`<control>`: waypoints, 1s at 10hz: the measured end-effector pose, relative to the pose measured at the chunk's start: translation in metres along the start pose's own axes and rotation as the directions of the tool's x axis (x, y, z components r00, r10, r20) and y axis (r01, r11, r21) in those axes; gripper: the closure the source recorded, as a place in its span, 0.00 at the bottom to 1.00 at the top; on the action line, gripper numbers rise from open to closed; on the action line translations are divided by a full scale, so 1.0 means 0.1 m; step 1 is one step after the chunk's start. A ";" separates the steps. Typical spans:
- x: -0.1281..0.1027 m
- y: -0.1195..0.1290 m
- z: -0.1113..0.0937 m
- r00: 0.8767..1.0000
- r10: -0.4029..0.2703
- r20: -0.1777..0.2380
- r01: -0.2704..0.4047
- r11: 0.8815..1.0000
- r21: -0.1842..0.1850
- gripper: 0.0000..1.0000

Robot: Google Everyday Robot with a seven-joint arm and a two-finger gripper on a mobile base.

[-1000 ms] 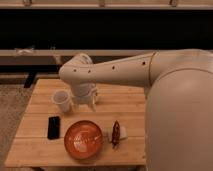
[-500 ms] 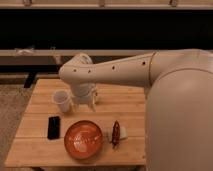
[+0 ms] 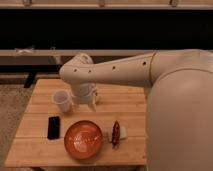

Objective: Knock the bottle over

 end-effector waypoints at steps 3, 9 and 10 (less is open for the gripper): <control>-0.34 -0.27 -0.04 0.999 -0.013 0.041 0.014 1.000 -0.017 0.35; -1.30 -0.64 -0.05 0.983 -0.121 0.137 0.131 0.989 -0.069 0.35; -1.38 -0.61 -0.05 0.981 -0.133 0.142 0.146 0.986 -0.082 0.35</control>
